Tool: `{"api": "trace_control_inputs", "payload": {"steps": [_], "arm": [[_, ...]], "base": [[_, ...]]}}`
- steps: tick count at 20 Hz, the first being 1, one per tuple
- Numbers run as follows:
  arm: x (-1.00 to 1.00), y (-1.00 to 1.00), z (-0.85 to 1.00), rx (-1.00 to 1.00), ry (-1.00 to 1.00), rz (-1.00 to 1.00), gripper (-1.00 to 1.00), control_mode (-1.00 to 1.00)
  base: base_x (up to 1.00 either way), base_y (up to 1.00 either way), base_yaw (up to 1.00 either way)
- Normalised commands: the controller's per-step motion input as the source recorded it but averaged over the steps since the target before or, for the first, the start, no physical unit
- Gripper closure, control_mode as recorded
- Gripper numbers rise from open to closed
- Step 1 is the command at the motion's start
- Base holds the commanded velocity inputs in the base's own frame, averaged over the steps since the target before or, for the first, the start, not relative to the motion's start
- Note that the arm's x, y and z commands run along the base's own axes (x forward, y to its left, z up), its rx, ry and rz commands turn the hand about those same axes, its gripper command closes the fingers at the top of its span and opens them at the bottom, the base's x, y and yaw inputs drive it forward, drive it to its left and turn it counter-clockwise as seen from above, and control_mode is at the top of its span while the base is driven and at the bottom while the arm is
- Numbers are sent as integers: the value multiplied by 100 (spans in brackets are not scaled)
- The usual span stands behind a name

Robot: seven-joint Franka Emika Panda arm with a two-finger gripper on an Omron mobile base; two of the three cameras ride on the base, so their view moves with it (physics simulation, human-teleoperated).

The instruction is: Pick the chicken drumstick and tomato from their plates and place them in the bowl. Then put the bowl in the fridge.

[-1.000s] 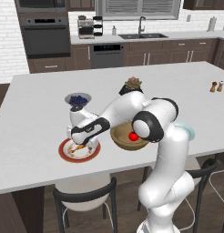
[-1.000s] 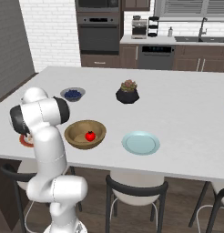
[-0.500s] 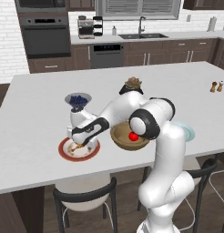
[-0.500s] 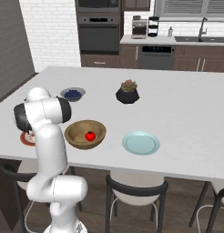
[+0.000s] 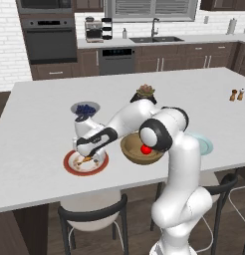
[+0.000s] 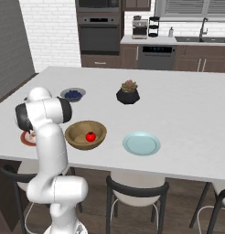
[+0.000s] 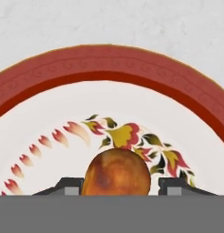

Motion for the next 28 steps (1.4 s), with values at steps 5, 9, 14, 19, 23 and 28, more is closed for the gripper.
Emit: {"api": "trace_control_inputs", "payload": {"steps": [5, 9, 14, 19, 23, 28], "arm": [[-19, -27, 16, 2, 0, -1, 100, -100], [-56, -47, 45, 1, -1, 0, 100, -100], [-41, -61, 89, 5, 0, 0, 100, -100], [-7, -97, 85, 6, 2, 0, 100, -100], [0, -100, 39, 0, 8, 0, 100, -100], [3, -99, 7, 0, 7, 0, 100, -100]], "base": [[0, 0, 0], [0, 0, 0], [0, 0, 0], [0, 0, 0], [0, 0, 0], [0, 0, 0]]}}
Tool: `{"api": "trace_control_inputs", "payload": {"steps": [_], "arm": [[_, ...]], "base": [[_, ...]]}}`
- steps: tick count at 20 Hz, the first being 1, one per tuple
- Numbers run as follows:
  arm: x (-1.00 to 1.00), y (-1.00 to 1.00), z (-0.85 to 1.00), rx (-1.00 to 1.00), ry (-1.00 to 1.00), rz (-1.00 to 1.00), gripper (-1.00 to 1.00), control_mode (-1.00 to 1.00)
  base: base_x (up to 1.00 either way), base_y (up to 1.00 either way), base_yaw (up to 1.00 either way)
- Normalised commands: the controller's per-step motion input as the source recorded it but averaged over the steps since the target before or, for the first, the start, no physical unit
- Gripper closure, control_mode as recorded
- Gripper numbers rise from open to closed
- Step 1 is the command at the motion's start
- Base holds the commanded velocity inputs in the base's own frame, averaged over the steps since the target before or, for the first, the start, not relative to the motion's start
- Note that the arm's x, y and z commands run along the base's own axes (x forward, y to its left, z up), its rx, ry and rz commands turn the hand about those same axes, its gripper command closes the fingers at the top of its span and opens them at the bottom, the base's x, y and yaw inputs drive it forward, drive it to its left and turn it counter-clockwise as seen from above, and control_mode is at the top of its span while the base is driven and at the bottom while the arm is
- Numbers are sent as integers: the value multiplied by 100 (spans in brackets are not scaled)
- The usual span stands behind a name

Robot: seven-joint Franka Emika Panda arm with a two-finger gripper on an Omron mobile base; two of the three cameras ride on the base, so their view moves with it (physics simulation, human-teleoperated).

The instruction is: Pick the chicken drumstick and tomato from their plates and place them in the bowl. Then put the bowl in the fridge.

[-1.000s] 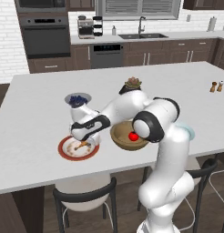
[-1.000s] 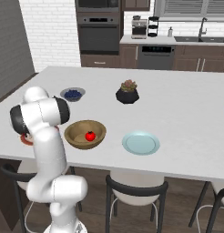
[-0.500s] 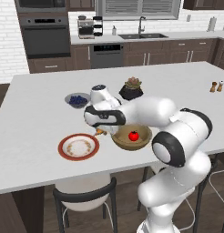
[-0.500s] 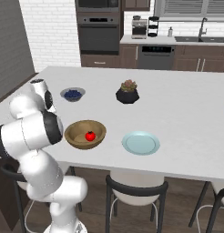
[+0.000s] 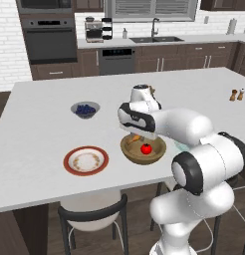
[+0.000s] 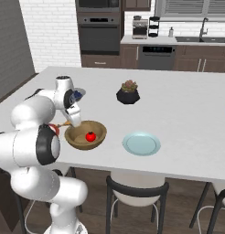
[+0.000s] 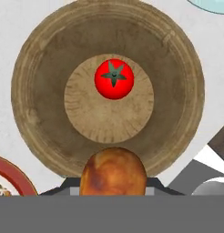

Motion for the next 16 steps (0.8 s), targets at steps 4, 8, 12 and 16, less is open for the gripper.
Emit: {"api": "trace_control_inputs", "payload": {"steps": [4, 8, 12, 16], "arm": [[36, -36, -6, 0, 7, 0, 100, -100], [57, 1, -19, 0, 11, 0, 100, -100], [13, 31, -69, 0, 5, 0, 100, -100], [12, 15, -62, 0, 10, 0, 100, -100]], "base": [[0, 0, 0], [0, 0, 0], [0, 0, 0], [0, 0, 0]]}}
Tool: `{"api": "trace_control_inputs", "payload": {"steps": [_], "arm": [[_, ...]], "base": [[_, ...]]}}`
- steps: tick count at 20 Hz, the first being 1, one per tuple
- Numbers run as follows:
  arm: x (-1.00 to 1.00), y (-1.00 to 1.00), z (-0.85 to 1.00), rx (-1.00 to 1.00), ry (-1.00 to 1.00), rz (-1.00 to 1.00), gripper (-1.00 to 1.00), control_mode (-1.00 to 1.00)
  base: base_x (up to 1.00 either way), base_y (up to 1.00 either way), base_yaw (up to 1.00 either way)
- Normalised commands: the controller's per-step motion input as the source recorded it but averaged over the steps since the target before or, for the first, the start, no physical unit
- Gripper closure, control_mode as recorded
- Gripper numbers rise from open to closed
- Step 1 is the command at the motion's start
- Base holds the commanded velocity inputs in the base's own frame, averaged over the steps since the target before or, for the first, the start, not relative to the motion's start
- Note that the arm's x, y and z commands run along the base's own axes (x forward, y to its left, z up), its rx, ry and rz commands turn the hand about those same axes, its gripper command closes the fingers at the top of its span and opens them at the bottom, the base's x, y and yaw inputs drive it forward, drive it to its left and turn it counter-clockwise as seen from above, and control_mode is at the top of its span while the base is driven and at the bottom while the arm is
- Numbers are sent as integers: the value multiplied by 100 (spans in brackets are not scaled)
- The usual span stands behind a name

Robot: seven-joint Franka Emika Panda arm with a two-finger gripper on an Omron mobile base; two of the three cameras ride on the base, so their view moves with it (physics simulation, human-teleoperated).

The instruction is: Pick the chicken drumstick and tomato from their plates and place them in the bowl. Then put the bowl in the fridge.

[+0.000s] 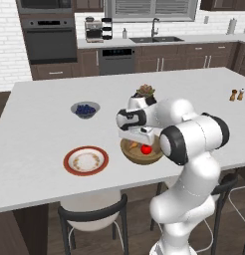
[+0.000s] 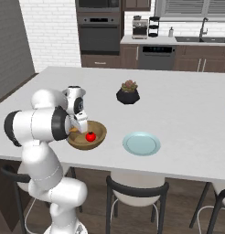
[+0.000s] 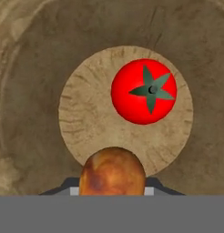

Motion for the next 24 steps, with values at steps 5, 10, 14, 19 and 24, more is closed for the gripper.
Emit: {"api": "trace_control_inputs", "payload": {"steps": [5, 10, 14, 19, 24], "arm": [[11, 0, -11, 0, 8, 0, -100, -100], [16, 0, 0, 0, 5, 1, -100, -100], [44, 0, 0, 0, 5, 6, -100, -100], [-10, -32, 10, 0, 1, 5, -100, -100], [-76, -25, 5, 0, 0, 0, -100, -100]], "base": [[0, 0, 0], [0, 0, 0], [0, 0, 0], [0, 0, 0], [0, 0, 0]]}}
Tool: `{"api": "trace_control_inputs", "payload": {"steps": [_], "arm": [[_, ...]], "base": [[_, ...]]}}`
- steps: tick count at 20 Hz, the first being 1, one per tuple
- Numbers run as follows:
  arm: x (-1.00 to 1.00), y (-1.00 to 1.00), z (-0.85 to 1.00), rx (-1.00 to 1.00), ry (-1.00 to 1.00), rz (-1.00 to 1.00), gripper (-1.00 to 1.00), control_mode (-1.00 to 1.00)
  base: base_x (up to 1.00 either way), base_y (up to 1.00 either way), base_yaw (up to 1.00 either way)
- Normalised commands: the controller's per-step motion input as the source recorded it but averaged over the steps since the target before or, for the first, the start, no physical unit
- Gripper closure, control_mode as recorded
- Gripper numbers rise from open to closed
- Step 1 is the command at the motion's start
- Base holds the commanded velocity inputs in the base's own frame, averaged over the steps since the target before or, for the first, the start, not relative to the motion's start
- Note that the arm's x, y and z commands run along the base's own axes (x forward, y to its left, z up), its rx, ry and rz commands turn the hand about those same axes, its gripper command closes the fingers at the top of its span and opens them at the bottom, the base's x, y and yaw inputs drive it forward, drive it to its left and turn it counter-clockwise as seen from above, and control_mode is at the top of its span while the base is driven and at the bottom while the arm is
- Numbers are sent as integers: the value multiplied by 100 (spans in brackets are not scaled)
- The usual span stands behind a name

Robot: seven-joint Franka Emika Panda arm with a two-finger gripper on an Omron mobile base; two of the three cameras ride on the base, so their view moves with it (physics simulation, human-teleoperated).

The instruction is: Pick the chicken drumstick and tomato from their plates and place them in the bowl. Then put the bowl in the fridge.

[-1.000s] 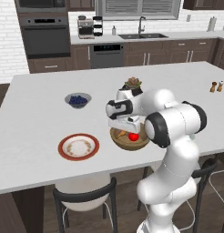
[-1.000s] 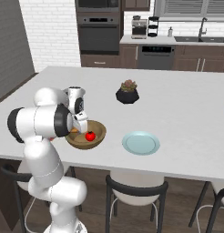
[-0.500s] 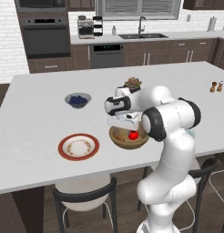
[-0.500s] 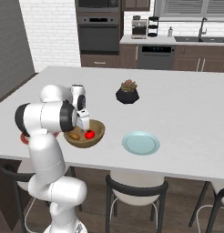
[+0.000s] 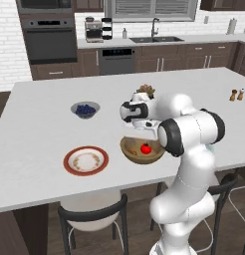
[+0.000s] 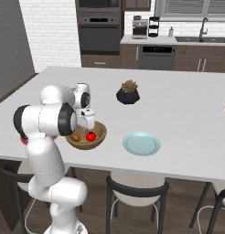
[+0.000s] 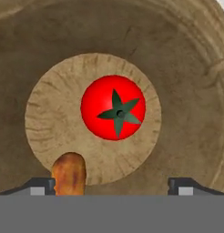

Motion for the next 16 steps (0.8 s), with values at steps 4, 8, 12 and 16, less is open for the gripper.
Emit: {"api": "trace_control_inputs", "payload": {"steps": [4, 8, 12, 16], "arm": [[-86, -3, 0, 2, 0, 0, -100, -100], [-67, -11, -7, 2, 0, 0, -100, -100], [-4, -46, 0, 3, 0, 0, -100, -100], [0, -47, -3, 5, 0, 0, -100, -100]], "base": [[0, 0, 0], [0, 0, 0], [0, 0, 0], [0, 0, 0]]}}
